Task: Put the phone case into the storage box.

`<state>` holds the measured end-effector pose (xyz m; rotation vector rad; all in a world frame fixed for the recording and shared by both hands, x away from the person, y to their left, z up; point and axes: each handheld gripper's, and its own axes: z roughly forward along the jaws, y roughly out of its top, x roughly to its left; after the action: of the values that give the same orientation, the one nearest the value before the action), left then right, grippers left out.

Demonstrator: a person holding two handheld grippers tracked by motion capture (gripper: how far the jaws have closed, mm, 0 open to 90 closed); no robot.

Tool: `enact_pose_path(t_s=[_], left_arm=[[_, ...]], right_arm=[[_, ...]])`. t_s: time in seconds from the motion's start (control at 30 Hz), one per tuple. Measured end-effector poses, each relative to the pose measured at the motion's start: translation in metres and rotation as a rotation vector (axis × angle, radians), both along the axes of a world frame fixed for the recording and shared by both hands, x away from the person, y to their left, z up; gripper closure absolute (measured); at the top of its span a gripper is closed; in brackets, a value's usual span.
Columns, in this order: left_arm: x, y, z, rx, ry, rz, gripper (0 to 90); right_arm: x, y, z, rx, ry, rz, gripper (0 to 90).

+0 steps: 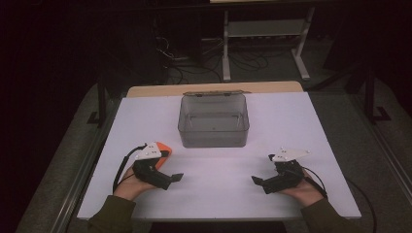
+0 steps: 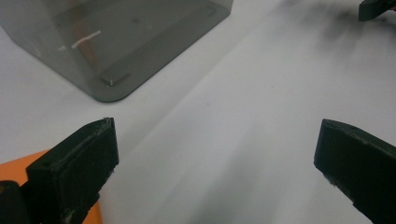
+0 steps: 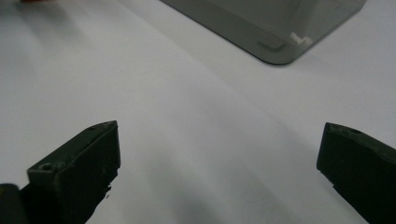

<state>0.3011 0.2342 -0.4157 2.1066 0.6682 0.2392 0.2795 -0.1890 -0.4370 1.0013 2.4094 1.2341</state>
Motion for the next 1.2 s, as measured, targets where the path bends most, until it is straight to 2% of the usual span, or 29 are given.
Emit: enact_pose_path(t_s=[0.17,0.37,0.5,0.83,1.2], left_arm=[[0.001,0.001,0.003,0.003,-0.004,0.003,0.0],[0.004,0.005,0.006,-0.016,-0.002,0.020,0.0],[0.006,0.007,0.009,-0.013,-0.015,0.031,0.0],[0.020,0.009,0.023,-0.021,-0.037,0.049,0.0],[0.035,0.008,0.027,-0.025,-0.040,0.049,0.0]], right_arm=[[0.000,0.000,0.000,-0.002,0.004,0.002,0.0],[-0.001,0.000,0.000,-0.001,0.003,0.003,0.0],[-0.001,0.000,0.000,-0.002,0.004,0.002,0.0],[-0.001,0.000,0.001,0.003,0.000,-0.001,0.0],[-0.001,0.000,0.000,0.002,0.000,0.001,0.0]])
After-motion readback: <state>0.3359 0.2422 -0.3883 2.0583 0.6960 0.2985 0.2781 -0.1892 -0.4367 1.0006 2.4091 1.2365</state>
